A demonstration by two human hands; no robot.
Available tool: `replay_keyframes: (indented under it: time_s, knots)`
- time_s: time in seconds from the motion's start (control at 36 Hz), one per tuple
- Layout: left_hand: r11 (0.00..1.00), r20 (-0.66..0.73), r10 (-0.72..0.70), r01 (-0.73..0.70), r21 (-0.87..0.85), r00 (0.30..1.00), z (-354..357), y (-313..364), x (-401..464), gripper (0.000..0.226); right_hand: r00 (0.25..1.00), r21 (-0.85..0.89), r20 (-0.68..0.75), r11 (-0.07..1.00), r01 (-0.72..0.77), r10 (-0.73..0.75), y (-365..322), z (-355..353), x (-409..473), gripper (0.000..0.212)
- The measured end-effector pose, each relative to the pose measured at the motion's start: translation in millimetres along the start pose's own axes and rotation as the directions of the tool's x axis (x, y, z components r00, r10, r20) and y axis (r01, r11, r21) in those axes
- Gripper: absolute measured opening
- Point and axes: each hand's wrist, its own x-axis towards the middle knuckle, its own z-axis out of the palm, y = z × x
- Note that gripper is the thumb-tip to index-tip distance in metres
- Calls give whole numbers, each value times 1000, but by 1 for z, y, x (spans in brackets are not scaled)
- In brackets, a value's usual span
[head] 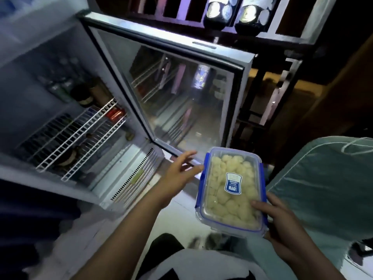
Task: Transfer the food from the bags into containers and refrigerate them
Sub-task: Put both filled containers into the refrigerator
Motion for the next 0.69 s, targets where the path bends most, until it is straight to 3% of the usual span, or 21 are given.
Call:
replay_keyframes:
  time_s: [0.08,0.17,0.31,0.42,0.56,0.69]
  knots:
    - [990,-15,-99,97,-98,995,-32,-33,-50,51,994,-82,101,996,-36,45,-2,32,23,64]
    - [979,-54,-109,98,-176,993,-63,-47,-86,49,980,-162,181,985,-58,87,-1,76,43,60]
    - [944,-220,-107,30,-329,970,-113,-48,-111,67,924,-292,341,954,-72,174,0,167,74,52]
    - [916,-388,-135,-34,-399,912,-155,-49,-107,78,891,-364,413,931,-27,187,-7,244,93,50]
    - [896,-545,-129,-138,-422,828,-207,-53,-94,75,862,-412,475,910,36,180,-17,323,115,52]
    - [859,-618,-149,-208,-467,772,-252,-61,-67,67,840,-370,538,914,167,65,-12,386,138,65]
